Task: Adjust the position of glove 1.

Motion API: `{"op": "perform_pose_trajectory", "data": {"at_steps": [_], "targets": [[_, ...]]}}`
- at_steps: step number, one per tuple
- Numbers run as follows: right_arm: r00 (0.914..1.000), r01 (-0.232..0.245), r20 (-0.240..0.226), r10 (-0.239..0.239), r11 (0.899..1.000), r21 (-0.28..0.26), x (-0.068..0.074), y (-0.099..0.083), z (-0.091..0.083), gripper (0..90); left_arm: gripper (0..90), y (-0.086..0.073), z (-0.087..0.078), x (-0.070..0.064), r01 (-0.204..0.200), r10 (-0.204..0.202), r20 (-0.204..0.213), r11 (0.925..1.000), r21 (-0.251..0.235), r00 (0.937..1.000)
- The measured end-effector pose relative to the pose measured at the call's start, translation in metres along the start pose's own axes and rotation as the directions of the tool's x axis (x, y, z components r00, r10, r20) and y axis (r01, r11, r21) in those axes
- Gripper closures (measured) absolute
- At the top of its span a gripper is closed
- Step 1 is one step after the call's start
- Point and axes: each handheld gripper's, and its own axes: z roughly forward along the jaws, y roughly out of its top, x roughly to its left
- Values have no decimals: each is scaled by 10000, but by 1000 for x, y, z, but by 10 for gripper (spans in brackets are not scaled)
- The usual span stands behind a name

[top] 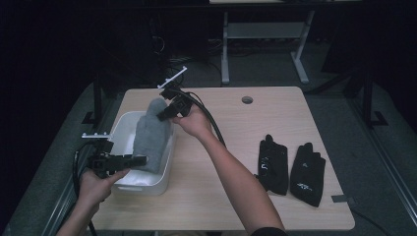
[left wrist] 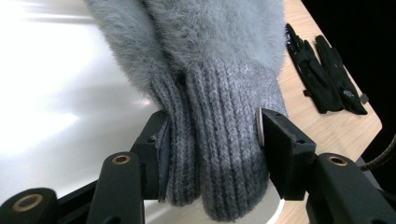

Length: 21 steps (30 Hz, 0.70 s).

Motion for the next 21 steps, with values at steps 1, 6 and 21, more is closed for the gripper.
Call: {"op": "perform_pose_trajectory", "data": {"at_steps": [1, 6, 21], "targets": [[10000, 62, 3, -62, 10000, 20, 0, 0, 1, 751, 473, -1, 1, 1, 3, -3, -19, 10000, 10, 10000], [10000, 11, -17, -10, 9998, 176, -1, -1, 9, 751, 471, -6, 7, 8, 177, -176, -8, 9997, 142, 9998], [9998, -143, -149, 151, 9985, 531, -2, -11, 30, 748, 465, -15, 15, 19, 395, -381, -252, 9975, 591, 9990]]}}
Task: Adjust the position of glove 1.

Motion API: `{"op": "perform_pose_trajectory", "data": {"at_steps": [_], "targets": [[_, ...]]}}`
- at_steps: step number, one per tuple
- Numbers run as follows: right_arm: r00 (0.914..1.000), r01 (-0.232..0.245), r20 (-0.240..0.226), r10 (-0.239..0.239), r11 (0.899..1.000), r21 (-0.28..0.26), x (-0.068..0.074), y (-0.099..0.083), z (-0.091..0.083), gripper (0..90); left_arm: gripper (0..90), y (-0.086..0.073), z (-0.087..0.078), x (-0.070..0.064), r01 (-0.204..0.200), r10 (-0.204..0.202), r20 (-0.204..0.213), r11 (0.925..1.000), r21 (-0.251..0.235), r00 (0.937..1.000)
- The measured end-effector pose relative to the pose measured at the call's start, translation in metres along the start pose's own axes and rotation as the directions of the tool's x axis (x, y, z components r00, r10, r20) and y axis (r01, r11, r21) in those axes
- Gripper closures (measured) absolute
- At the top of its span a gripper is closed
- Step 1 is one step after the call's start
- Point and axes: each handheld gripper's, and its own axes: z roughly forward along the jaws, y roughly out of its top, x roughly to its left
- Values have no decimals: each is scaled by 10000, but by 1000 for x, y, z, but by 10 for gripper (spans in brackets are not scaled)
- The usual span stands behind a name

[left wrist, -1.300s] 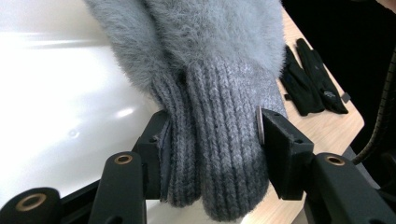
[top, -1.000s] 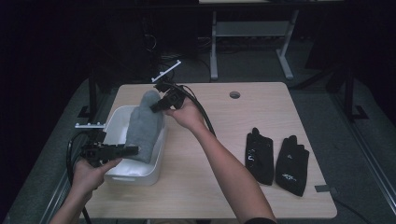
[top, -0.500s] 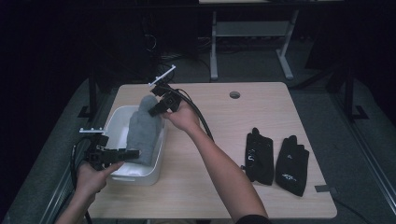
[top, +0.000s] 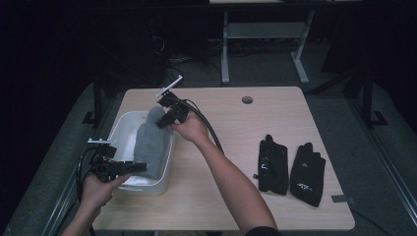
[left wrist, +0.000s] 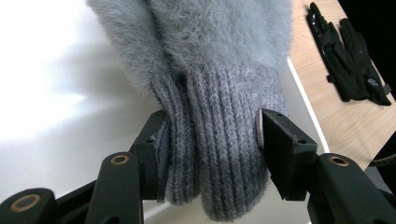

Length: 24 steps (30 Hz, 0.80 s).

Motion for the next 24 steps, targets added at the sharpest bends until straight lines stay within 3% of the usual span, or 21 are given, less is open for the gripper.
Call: {"op": "perform_pose_trajectory", "data": {"at_steps": [9, 20, 22, 24], "targets": [[10000, -87, -13, 87, 9999, 52, -1, -6, 9, 745, 456, -2, 4, 5, -18, 24, -161, 9993, 371, 9999], [9999, -145, 25, 145, 9999, 37, -4, -10, 9, 737, 439, 0, 12, 2, -122, 144, -341, 9978, 650, 9993], [9999, -139, 15, 139, 9999, 5, -4, -10, 9, 729, 438, 1, 13, 2, -126, 154, -385, 9973, 729, 9991], [9999, -103, 59, 103, 9999, -3, -4, -10, 9, 661, 403, 2, 14, 3, -196, 248, -578, 9959, 880, 9980]]}}
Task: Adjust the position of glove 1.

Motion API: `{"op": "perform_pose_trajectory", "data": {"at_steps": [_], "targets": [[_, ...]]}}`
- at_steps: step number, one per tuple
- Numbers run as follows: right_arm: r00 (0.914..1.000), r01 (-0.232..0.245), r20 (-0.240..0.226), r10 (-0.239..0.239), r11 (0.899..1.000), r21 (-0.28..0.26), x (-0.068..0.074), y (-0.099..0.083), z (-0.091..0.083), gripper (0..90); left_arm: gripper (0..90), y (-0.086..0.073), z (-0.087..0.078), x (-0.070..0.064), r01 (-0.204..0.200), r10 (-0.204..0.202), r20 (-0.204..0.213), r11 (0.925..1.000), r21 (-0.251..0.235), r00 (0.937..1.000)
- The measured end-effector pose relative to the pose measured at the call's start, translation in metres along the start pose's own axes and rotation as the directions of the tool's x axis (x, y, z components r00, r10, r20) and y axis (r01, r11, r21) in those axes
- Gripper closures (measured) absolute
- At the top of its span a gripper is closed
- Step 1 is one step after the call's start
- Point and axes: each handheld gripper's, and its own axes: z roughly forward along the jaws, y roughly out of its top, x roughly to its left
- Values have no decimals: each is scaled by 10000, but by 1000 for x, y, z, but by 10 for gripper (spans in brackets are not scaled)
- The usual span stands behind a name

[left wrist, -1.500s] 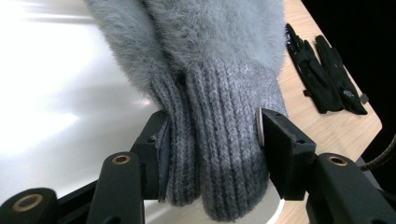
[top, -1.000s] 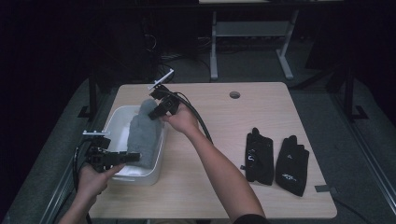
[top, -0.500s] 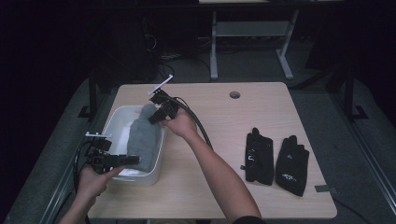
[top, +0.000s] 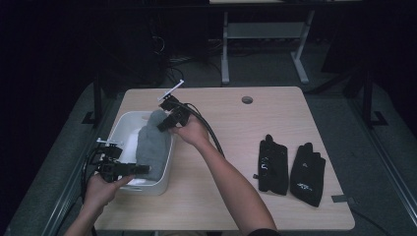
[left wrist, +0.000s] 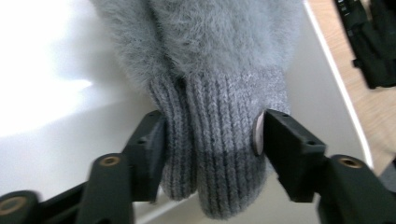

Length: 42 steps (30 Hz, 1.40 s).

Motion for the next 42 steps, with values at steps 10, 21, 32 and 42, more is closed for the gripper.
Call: {"op": "perform_pose_trajectory", "data": {"at_steps": [10, 21, 32, 42], "targets": [[9979, -45, 641, 79, 9986, -530, -1, 2, -6, 342, 386, 3, -11, 3, -48, 36, -336, 9994, -356, 9994], [9977, -24, 673, 77, 9969, -786, -6, -3, -30, 341, 397, 9, -19, -5, -351, 327, -334, 9967, -728, 9989], [9969, -49, 782, 133, 9943, -1061, -10, -8, -59, 327, 385, 20, -24, -26, -1044, 997, -472, 9883, -1108, 9939], [9952, -44, 966, 160, 9929, -1191, -21, -17, -80, 312, 366, 30, -22, -44, -1513, 1473, -400, 9802, -1278, 9883]]}}
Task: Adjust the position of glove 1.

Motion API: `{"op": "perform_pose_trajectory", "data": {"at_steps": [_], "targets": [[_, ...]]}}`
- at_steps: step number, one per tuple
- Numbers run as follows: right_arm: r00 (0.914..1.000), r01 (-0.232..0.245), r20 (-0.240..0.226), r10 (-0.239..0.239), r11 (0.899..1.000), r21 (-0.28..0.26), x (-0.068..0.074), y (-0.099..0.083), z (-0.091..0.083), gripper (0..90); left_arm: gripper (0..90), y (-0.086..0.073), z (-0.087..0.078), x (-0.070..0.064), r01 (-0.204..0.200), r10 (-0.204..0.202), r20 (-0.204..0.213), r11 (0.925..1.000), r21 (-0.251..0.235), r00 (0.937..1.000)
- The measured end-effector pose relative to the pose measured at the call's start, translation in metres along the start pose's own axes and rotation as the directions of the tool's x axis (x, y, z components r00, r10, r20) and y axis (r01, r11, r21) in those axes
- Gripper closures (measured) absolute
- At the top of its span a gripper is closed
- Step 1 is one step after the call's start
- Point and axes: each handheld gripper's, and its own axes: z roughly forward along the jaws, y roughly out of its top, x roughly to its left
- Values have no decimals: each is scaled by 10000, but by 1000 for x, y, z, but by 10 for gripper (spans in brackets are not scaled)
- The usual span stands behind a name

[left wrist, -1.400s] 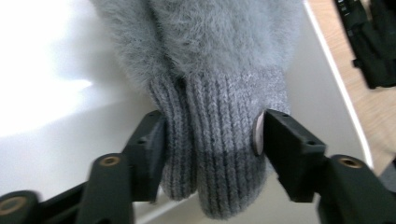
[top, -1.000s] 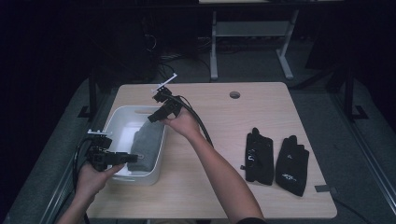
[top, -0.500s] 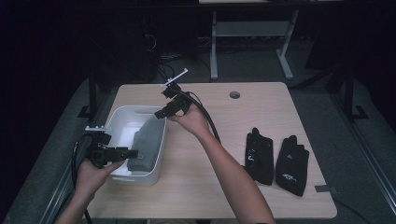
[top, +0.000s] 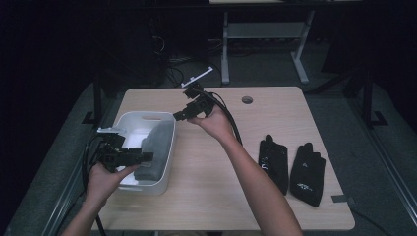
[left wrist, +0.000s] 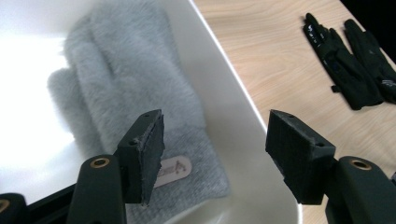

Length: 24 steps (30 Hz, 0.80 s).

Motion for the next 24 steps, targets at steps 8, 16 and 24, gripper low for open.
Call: {"op": "perform_pose_trajectory", "data": {"at_steps": [8, 16, 24], "targets": [[9994, -314, 136, 315, 9995, -40, -6, -6, -15, 308, 356, 7, 1, -12, -322, 322, 38, 9993, -215, 9995], [9986, -335, 398, 340, 9993, -143, -17, -16, -32, 306, 348, 14, 4, -24, -621, 627, 239, 9977, -269, 9977], [9962, -587, 643, 595, 9982, -143, -26, -27, -48, 300, 337, 20, 9, -42, -932, 952, 470, 9947, -429, 9943]]}}
